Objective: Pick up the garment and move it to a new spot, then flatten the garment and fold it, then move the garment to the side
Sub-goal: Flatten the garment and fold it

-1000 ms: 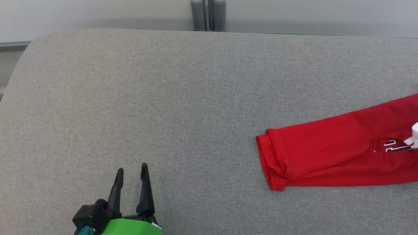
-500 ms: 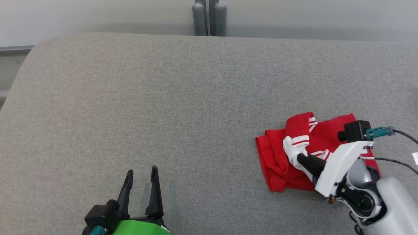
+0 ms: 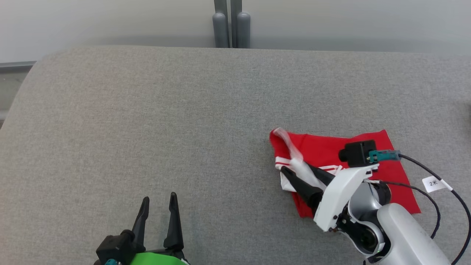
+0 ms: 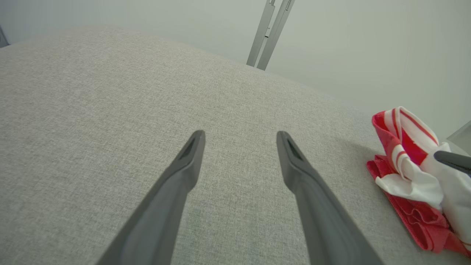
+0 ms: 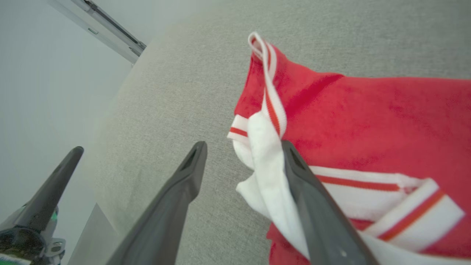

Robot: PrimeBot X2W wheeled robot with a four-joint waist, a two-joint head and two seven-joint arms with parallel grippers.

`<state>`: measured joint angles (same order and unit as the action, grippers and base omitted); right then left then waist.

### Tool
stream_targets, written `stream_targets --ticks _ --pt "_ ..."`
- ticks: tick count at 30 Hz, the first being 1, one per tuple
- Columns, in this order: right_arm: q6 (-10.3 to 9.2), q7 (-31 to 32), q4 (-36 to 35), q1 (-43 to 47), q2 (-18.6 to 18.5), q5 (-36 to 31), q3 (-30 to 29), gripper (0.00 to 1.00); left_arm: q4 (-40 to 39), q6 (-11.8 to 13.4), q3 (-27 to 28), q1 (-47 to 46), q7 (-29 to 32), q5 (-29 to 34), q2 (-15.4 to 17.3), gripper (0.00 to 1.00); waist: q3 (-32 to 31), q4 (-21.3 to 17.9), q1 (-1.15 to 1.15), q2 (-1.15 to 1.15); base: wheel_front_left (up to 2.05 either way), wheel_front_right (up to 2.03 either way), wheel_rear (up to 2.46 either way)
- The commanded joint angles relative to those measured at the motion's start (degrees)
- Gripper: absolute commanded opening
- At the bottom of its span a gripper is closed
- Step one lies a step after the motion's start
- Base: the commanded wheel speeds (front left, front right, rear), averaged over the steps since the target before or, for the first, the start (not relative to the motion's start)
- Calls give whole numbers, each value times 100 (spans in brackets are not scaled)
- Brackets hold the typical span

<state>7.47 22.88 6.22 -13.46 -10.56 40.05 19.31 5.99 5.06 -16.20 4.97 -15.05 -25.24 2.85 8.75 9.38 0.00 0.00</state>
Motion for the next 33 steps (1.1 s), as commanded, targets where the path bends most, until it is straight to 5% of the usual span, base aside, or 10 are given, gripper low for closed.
stream_targets --ticks 1,7,13,17,22,26,33 --pt "4 -93 -212 72 37 86 149 100 10 12 28 77 -14 21 11 100 -76 -92 0 0 0 0 0" --pt "3 -451 -1148 499 -118 350 469 100 -2 8 147 186 -14 106 11 100 -315 -286 0 0 0 0 0" --pt "3 -1467 -1900 1218 -719 -166 46 100 -30 -24 388 379 -15 204 11 100 -624 -484 0 0 0 0 0" --pt "3 -2351 -1734 1865 -903 -556 -934 100 -86 -29 532 518 -15 211 11 100 -858 -585 0 0 0 0 0" --pt "4 -3539 -991 2453 -1081 -1835 -1902 100 -168 -109 700 666 -15 483 11 100 -1019 -661 0 0 0 0 0" --pt "3 -3802 -384 2622 -908 -2504 -2341 100 -140 -298 904 821 -15 1042 42 100 -1126 -660 0 0 0 0 0" --pt "2 -3808 -299 2781 -464 -2902 -2817 100 -146 -593 1364 1061 -15 1352 19 100 -1219 -567 0 0 0 0 0"
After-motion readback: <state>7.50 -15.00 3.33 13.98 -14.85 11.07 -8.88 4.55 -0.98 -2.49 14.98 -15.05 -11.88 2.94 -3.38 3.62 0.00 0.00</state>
